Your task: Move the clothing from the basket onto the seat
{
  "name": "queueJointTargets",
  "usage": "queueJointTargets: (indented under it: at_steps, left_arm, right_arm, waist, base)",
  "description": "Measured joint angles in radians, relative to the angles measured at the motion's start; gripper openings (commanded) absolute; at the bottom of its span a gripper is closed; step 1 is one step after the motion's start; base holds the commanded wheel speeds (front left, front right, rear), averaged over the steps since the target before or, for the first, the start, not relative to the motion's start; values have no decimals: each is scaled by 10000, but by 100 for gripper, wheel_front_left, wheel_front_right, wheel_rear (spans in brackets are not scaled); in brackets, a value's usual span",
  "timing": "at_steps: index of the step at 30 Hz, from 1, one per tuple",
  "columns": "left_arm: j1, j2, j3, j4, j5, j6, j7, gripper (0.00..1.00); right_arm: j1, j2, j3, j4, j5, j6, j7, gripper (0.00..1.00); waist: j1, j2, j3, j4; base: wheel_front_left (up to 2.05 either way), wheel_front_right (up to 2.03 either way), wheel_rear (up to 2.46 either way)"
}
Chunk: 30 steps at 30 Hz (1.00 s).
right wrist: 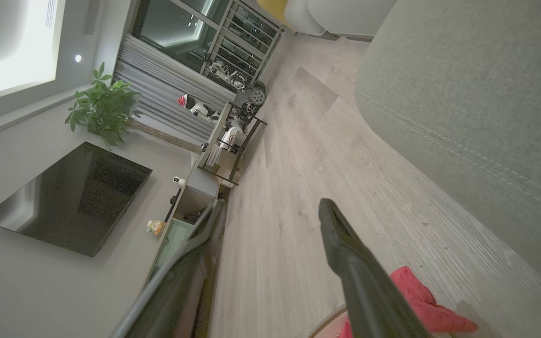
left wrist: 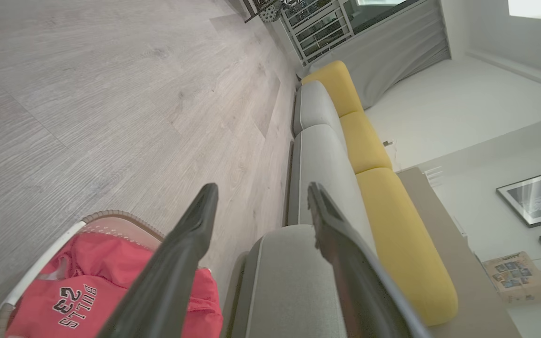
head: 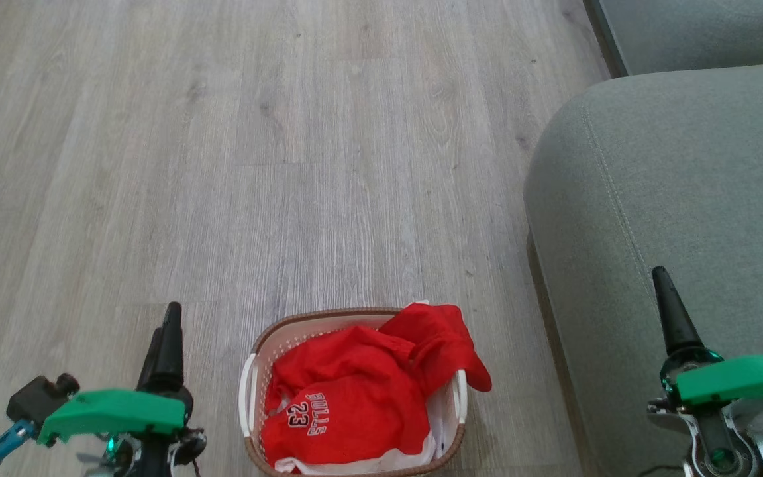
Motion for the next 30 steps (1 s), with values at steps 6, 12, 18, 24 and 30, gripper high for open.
queueJointTargets:
  at_steps: [6, 12, 18, 24, 30]
  left_arm:
    - [-11, 0, -138, -180, 963, 238, -184, 100]
    - [-14, 0, -274, -303, 1712, 368, -355, 100]
    - [-16, 0, -401, -451, 2416, 497, -502, 100]
    - [-18, 2, -495, -625, 3066, 583, -711, 100]
    - [-20, 4, -648, -717, 3670, 677, -842, 100]
  right_arm:
    - [-1, -138, 115, -299, -1026, 0, -138, 100]
    - [-1, -255, 282, -405, -1820, 0, -341, 100]
    - [-1, -366, 472, -410, -2406, 0, -499, 100]
    - [-1, -522, 548, -518, -3012, 0, -660, 100]
    - [-2, -585, 635, -587, -3488, 0, -836, 100]
  waist:
    - [0, 0, 6, -4]
    - [0, 0, 5, 1]
    - [0, 0, 2, 4]
    - [0, 0, 31, -3]
    - [0, 0, 54, -17]
  base:
    - [0, 0, 0]
    - [0, 0, 0]
    - [0, 0, 0]
    - [0, 0, 0]
    - [0, 0, 0]
